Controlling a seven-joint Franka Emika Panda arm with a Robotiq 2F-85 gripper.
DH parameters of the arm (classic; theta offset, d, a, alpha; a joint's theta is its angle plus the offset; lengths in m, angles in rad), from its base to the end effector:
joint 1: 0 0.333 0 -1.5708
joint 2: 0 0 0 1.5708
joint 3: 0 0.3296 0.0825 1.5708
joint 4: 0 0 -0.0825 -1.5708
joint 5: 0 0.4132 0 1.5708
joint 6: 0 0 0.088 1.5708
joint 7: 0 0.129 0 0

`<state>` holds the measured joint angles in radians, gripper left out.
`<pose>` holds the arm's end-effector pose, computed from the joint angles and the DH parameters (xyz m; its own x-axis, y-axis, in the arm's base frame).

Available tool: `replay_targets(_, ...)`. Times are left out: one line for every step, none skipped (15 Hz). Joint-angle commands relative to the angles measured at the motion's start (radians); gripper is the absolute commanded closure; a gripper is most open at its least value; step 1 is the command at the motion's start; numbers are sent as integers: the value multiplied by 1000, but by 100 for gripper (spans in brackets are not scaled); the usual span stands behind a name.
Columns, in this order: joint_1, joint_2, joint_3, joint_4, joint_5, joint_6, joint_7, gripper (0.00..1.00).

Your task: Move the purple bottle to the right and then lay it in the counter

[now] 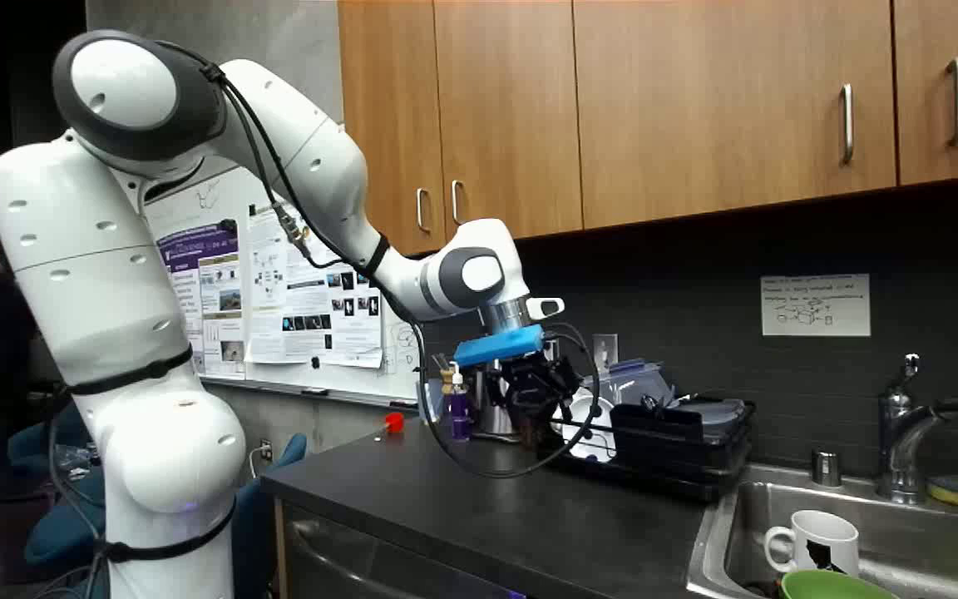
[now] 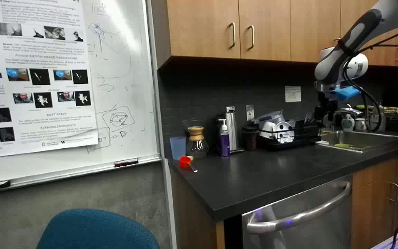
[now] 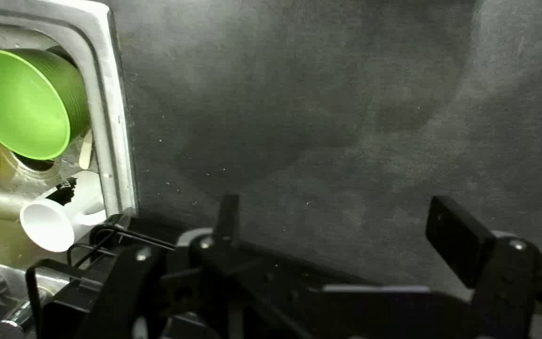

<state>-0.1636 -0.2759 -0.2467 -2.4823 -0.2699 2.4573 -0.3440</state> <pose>0.4474 -0.1976 0.3867 0.9759 0.1394 0.1677 0.1011 -0.9707 0.2180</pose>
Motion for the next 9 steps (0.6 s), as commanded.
replay_targets(-9,0,10,1,4,-2,-3,0)
replay_targets(-9,0,10,1,4,-2,-3,0)
replay_targets(-9,0,10,1,4,-2,-3,0)
replay_targets(-9,0,10,1,4,-2,-3,0)
replay_targets(-9,0,10,1,4,-2,-3,0)
replay_targets(-7,-5,13,-2,5,1,1,0)
replay_targets(-4,-12,20,-6,2,6,8,0)
replay_targets(-2,-21,28,-12,-3,15,15,0)
replay_targets(0,-33,38,-19,-9,26,23,0)
